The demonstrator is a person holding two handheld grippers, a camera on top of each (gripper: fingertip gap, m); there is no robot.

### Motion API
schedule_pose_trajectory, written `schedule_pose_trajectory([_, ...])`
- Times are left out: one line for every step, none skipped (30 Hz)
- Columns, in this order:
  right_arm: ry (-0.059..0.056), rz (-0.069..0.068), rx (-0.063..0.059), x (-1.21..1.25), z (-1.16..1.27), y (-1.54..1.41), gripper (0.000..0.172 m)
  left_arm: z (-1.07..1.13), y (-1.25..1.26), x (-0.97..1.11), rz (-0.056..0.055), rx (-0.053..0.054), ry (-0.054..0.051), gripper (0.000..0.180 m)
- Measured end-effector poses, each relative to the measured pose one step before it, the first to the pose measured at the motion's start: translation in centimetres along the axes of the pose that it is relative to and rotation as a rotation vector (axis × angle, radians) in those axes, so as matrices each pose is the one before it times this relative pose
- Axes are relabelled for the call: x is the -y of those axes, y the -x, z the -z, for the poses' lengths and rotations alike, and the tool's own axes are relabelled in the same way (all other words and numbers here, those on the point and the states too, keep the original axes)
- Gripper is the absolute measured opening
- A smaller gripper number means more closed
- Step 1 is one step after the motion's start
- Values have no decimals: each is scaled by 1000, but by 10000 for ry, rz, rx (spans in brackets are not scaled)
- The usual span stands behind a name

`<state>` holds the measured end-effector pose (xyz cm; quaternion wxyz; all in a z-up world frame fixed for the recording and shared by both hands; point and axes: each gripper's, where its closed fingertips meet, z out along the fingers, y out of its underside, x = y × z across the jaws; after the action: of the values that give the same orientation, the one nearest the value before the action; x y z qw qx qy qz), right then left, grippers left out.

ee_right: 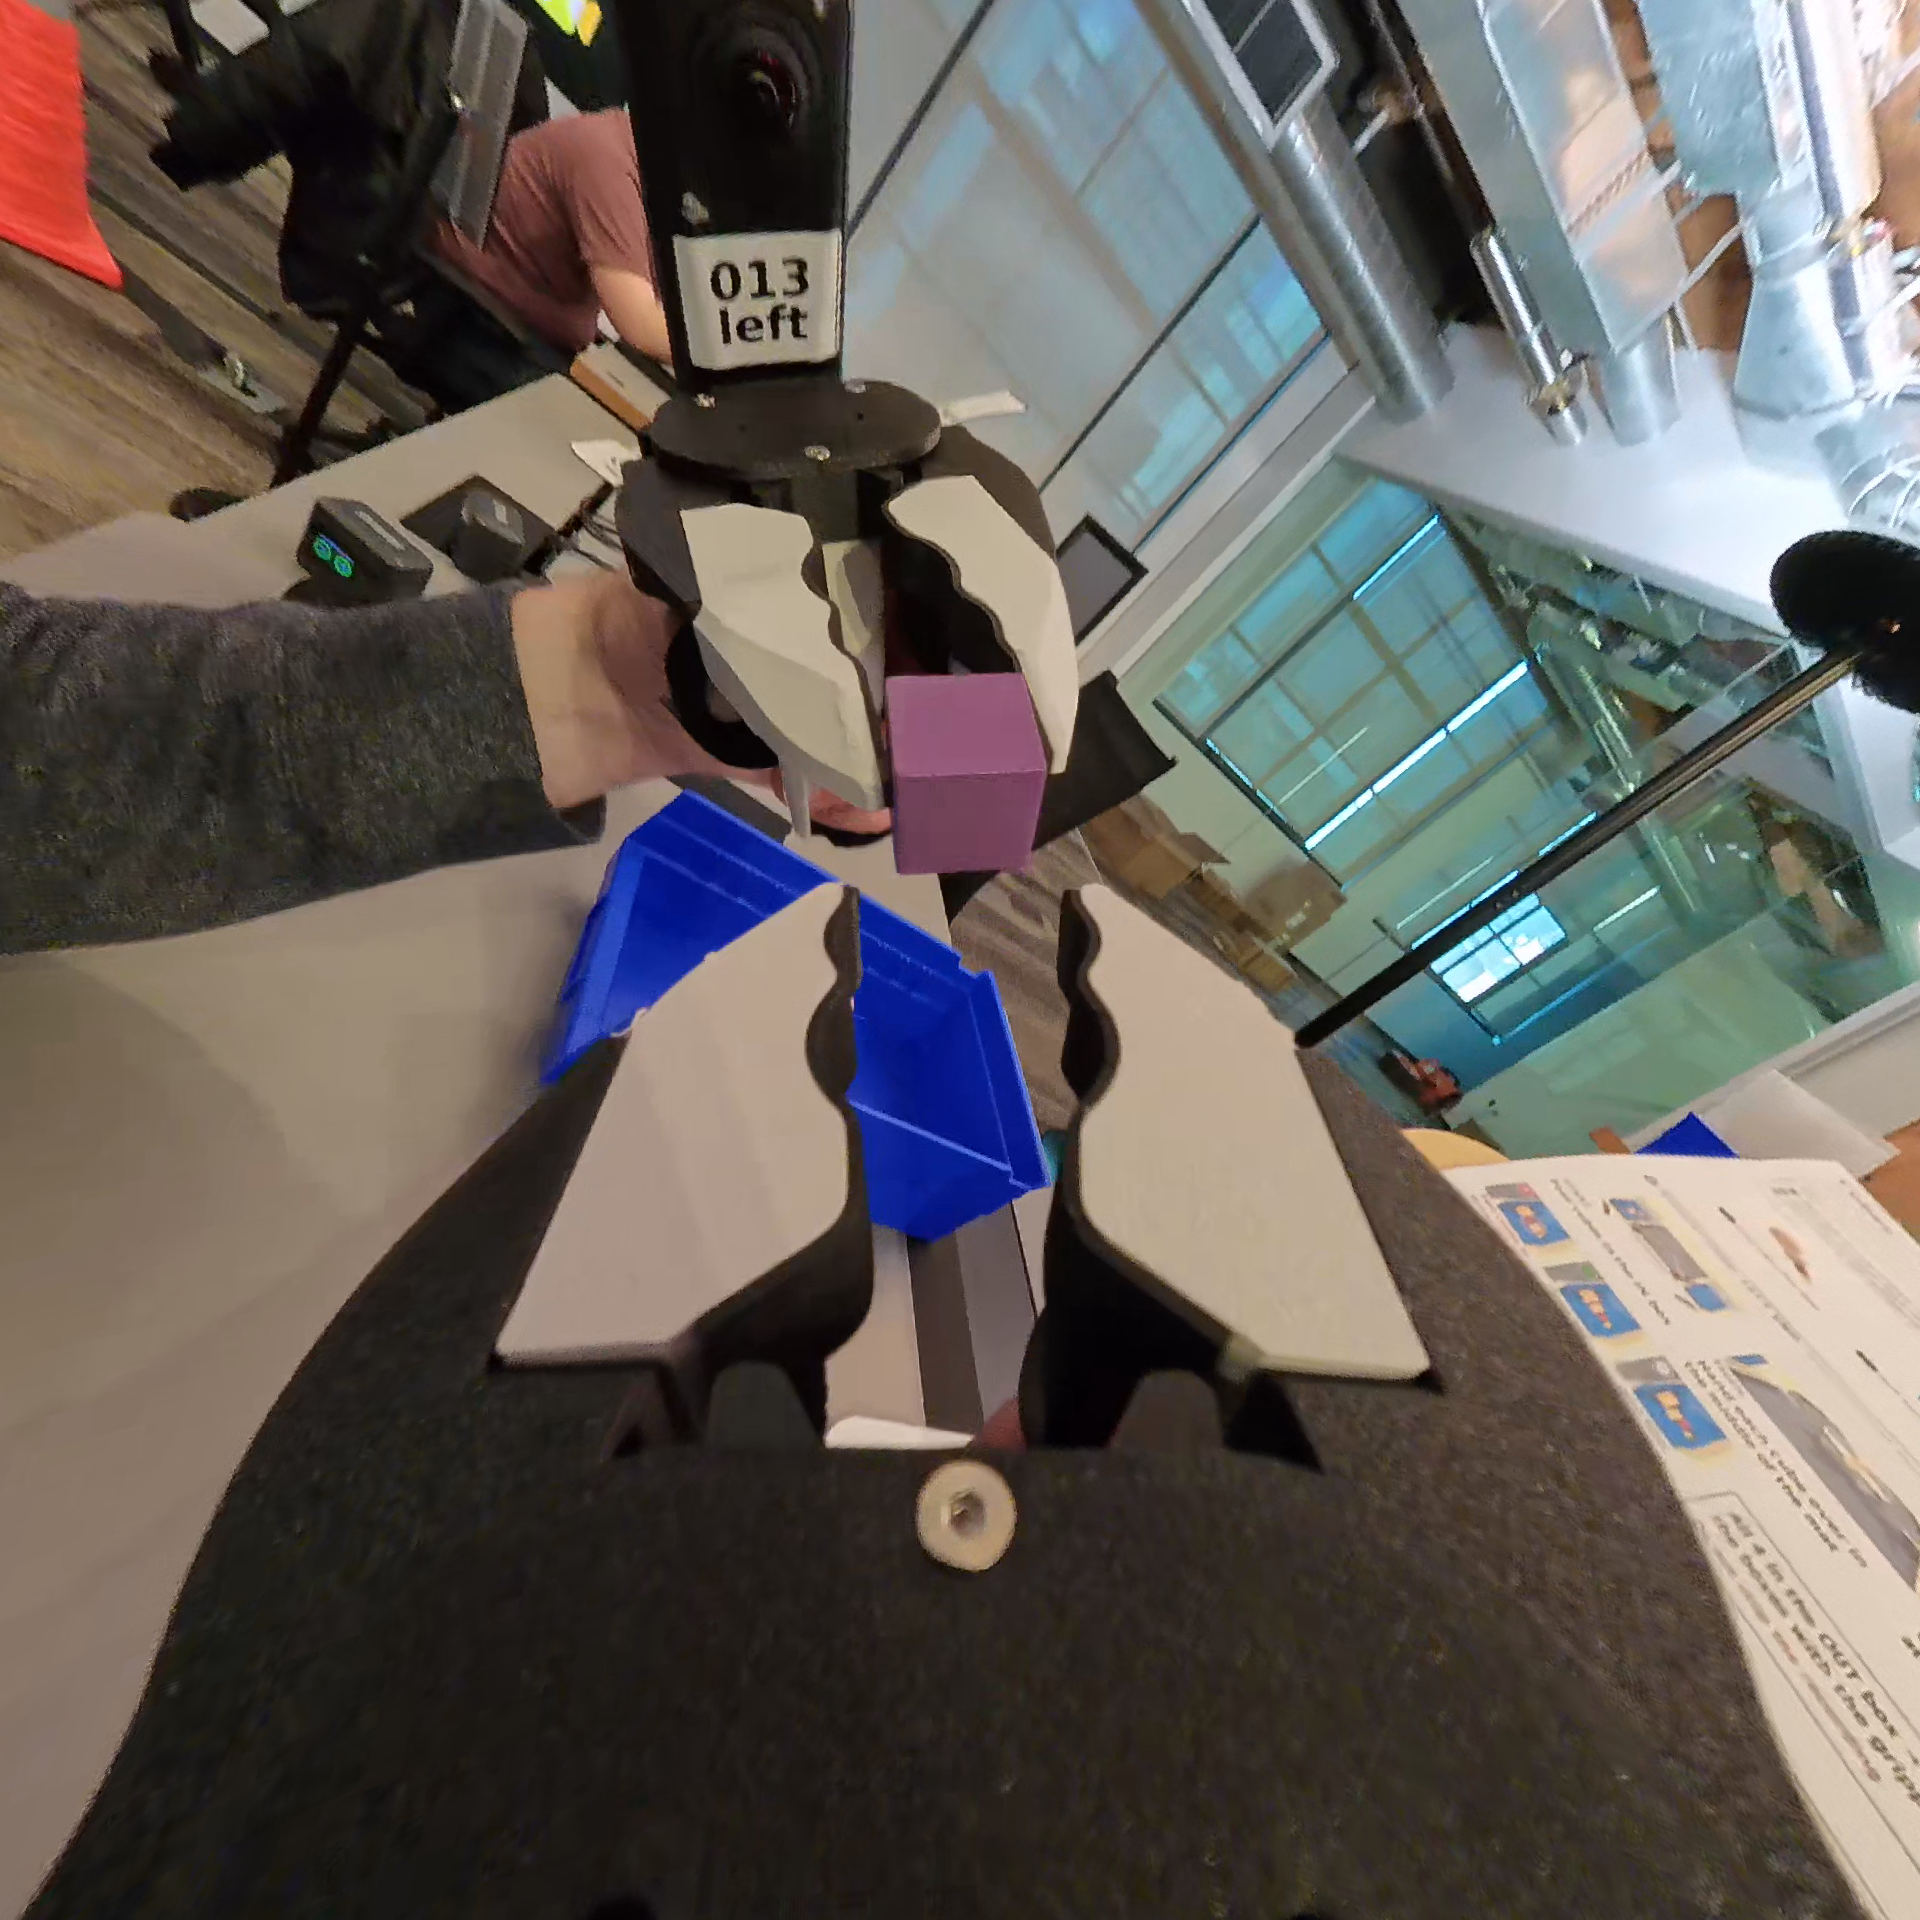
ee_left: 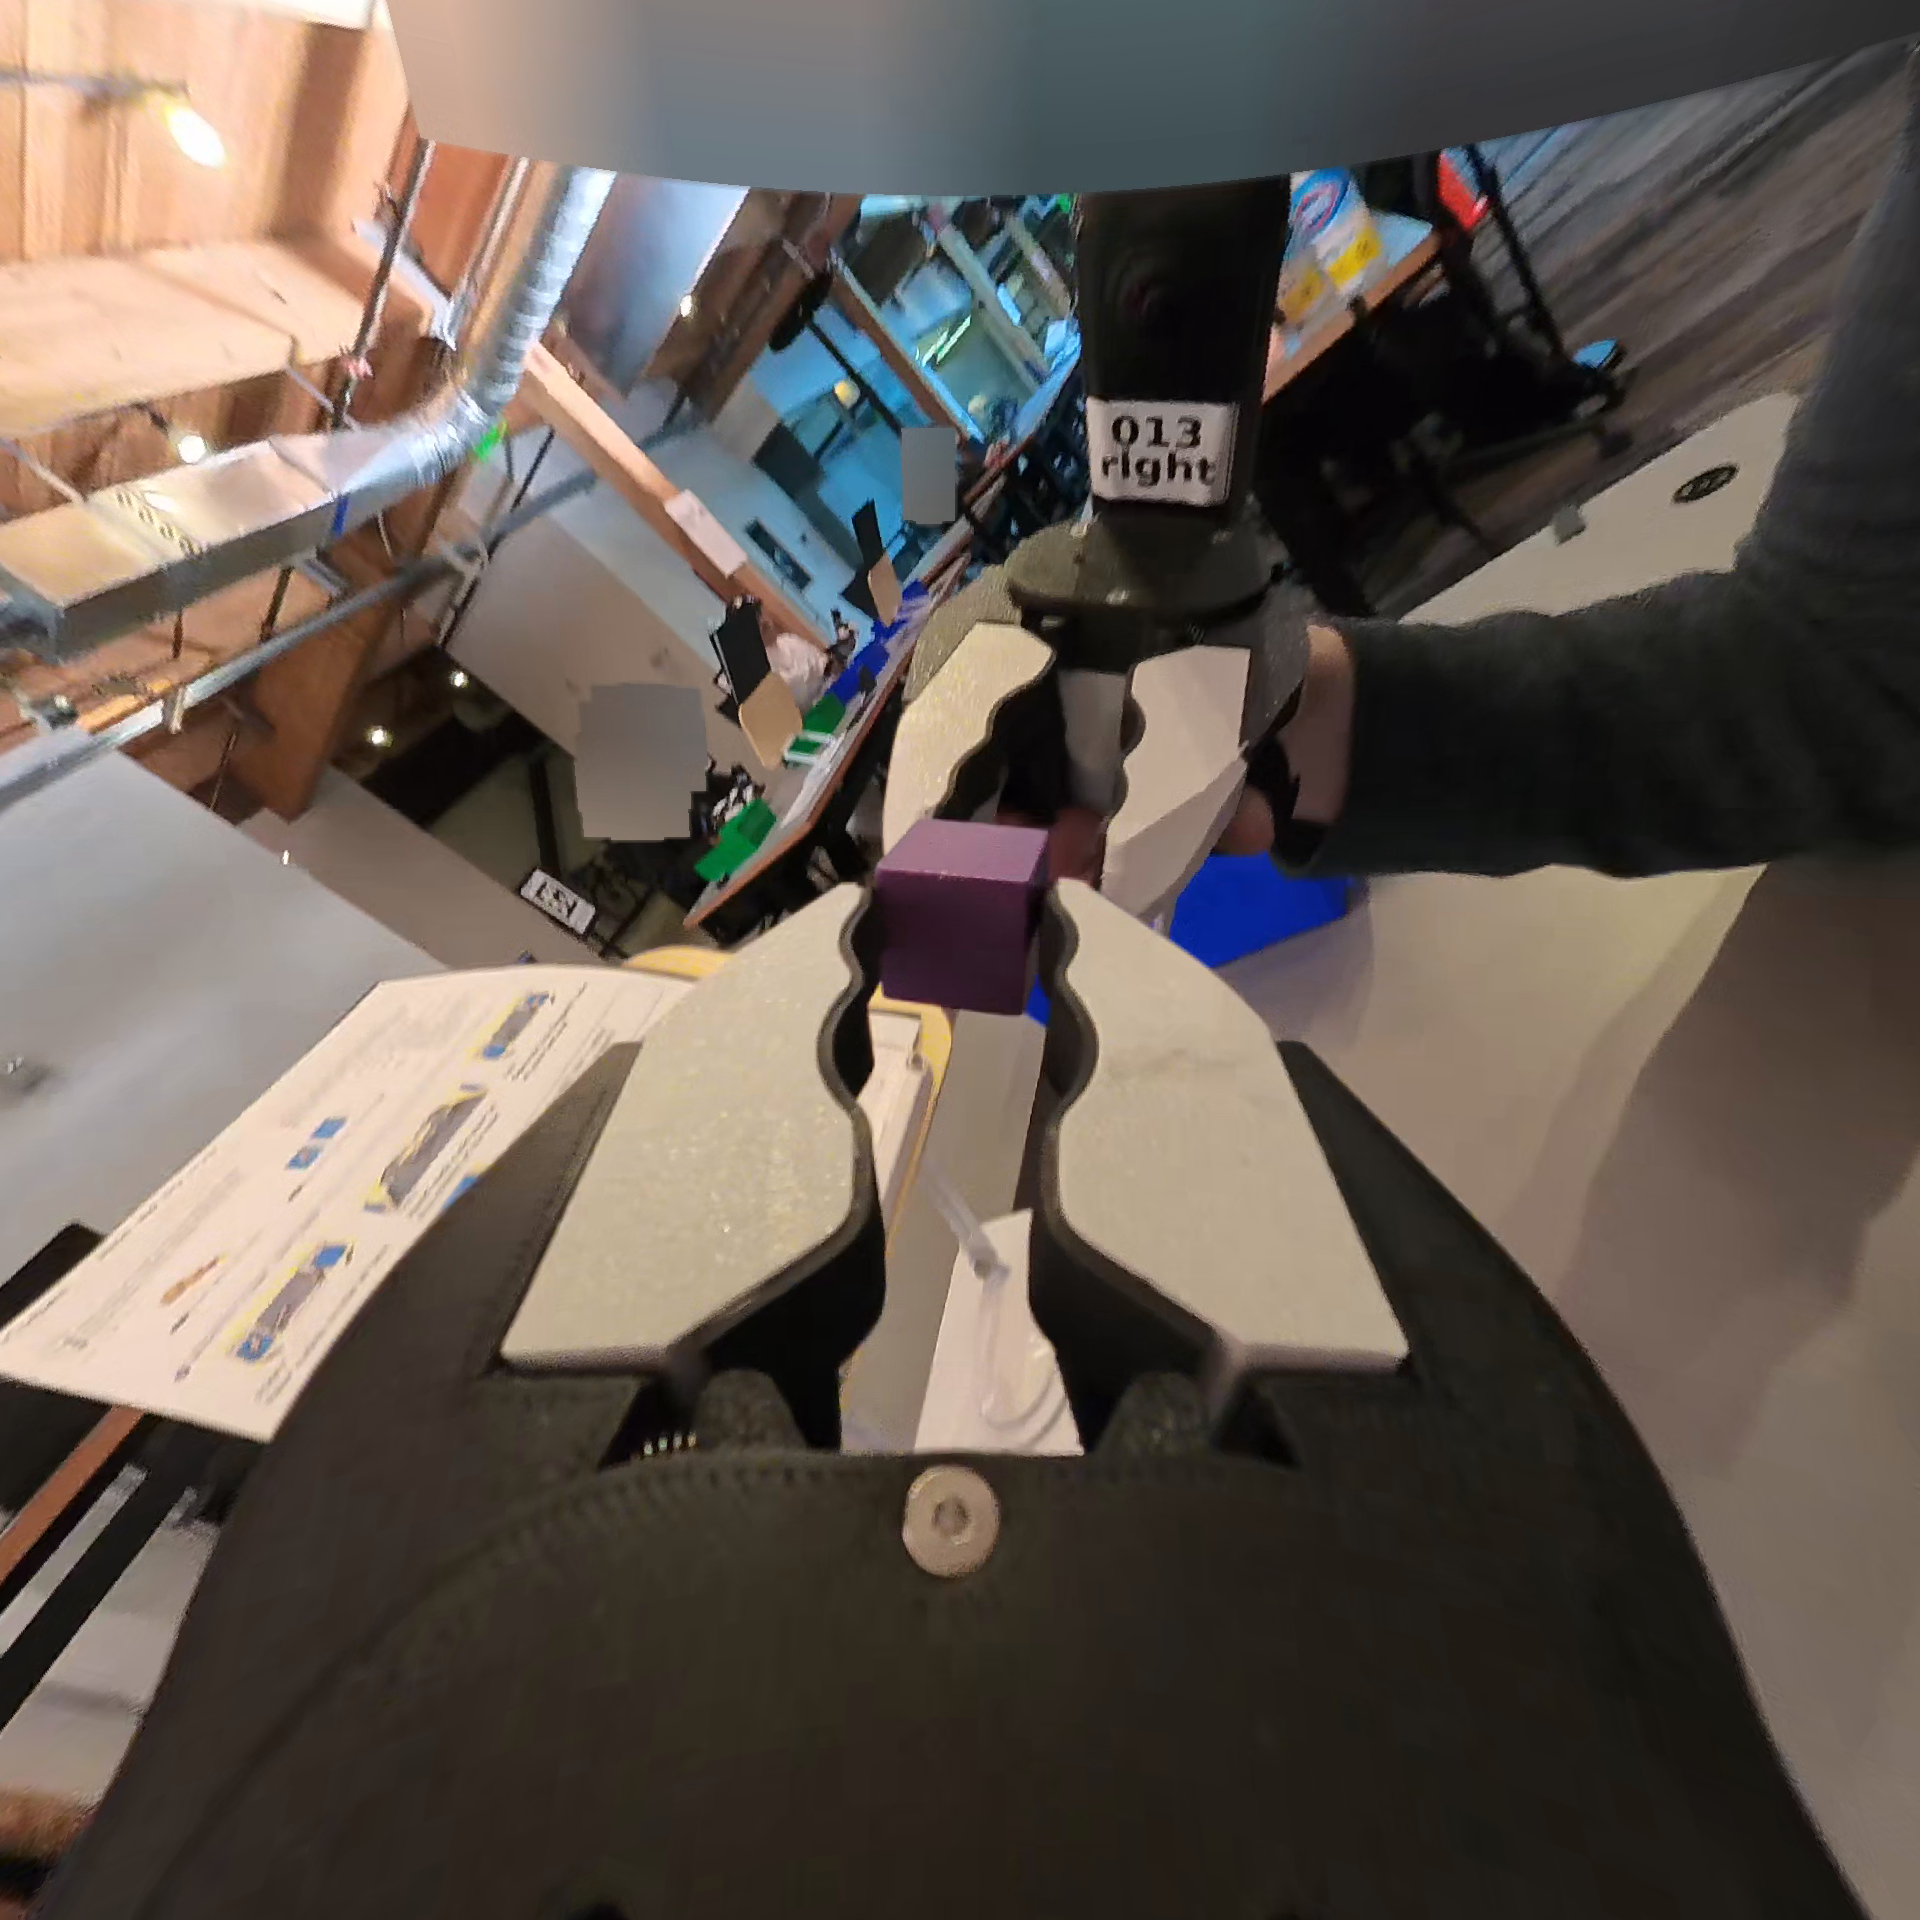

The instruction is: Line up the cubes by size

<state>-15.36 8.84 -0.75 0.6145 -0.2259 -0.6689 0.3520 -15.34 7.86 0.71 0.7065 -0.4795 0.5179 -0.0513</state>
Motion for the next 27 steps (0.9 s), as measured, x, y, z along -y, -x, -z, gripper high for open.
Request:
schedule_pose_trajectory([-173,69,-6,402,148,35,36,-289,-143,328,-33,-28,-149,28])
schedule_pose_trajectory([-156,90,-62,368,137,-43,36,-302,-179,103,-8,-67,-23,28])
schedule_pose_trajectory([-80,58,-54,267,104,-60,36,-241,-255,58,8,-109,-21,28])
schedule_pose_trajectory([-40,33,37,181,97,68,36,-161,-179,68,3,-68,-41,28])
schedule_pose_trajectory([-24,73,27,125,76,77,36,-116,-132,121,26,-55,-73,28])
schedule_pose_trajectory([-20,96,-59,81,57,-62,35,-46,-97,263,38,-53,-159,28])
schedule_pose_trajectory([26,31,-12,-5,20,-8,35,-14,-61,298,50,-46,-178,28])
schedule_pose_trajectory([28,26,-10,-13,-8,-5,35,-29,-3,150,10,3,-84,28])
schedule_pose_trajectory([-7,63,-41,24,-6,-27,35,-70,0,-41,-18,14,40,28])
schedule_pose_trajectory([-27,42,-6,72,-13,29,35,-70,-74,-81,-9,-34,43,28])
schedule_pose_trajectory([-49,37,30,110,-23,100,35,-46,-68,8,5,-31,-10,29])
schedule_pose_trajectory([-57,49,-1,122,-19,53,34,-31,-32,85,16,-14,-64,29])
schedule_pose_trajectory([-16,30,2,67,-38,43,33,-22,-41,93,20,-33,-61,29])
schedule_pose_trajectory([-11,31,-7,35,-50,35,33,-20,-29,56,11,-25,-40,28])
schedule_pose_trajectory([-3,20,15,-12,-45,50,32,-16,-11,19,8,-7,-27,28])
schedule_pose_trajectory([-9,29,-10,8,-31,6,31,15,33,24,16,8,-30,28])
schedule_pose_trajectory([-24,16,-7,17,-17,7,30,18,1,15,14,-4,-22,28])
schedule_pose_trajectory([0,-8,25,1,-32,41,29,22,-5,19,13,-12,-28,28])
schedule_pose_trajectory([-12,11,25,28,-26,65,28,20,-3,39,14,-6,-39,28])
schedule_pose_trajectory([-27,33,-2,38,-17,31,28,-1,-15,60,16,-12,-44,28])
schedule_pose_trajectory([-34,12,7,57,3,11,27,-1,-21,48,10,-17,-32,28])
schedule_pose_trajectory([-12,-15,17,26,11,28,27,7,-26,18,-3,-12,-5,28])
schedule_pose_trajectory([-7,18,8,14,12,14,27,1,-29,33,-10,-11,-10,28])
schedule_pose_trajectory([-14,42,1,37,1,15,27,4,-36,24,-1,-19,-10,28])
schedule_pose_trajectory([-7,4,30,20,12,45,27,14,-59,6,7,-32,5,28])
schedule_pose_trajectory([11,-23,55,-10,0,65,27,20,-55,-32,23,-43,23,28])
schedule_pose_trajectory([19,-10,32,-19,3,40,27,18,-11,-22,27,-12,22,28])
